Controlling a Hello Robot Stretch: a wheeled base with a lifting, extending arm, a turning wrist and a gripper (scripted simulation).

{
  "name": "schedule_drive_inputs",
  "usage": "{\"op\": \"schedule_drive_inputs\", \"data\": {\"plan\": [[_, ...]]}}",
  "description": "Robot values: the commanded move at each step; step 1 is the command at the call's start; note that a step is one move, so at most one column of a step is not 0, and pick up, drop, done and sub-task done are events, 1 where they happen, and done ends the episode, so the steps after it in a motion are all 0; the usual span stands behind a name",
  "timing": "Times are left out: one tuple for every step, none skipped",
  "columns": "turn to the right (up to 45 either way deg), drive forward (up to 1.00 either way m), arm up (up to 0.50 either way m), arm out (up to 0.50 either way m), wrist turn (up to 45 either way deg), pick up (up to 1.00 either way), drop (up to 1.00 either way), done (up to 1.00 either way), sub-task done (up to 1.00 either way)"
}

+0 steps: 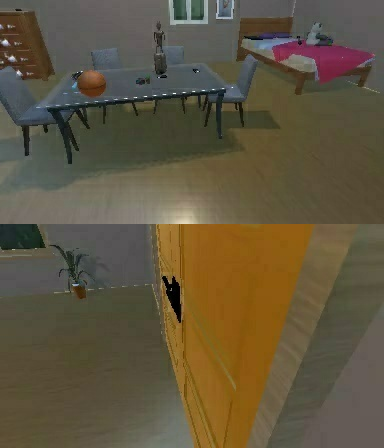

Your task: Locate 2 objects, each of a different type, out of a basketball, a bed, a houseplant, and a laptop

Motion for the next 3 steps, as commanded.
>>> {"op": "schedule_drive_inputs", "data": {"plan": [[-12.0, 0.0, 0.0, 0.0, 0.0, 0.0, 0.0, 0.0, 0.0], [0.0, 0.35, 0.0, 0.0, 0.0, 0.0, 0.0, 0.0, 0.0], [-18.0, 0.0, 0.0, 0.0, 0.0, 0.0, 0.0, 0.0, 0.0]]}}
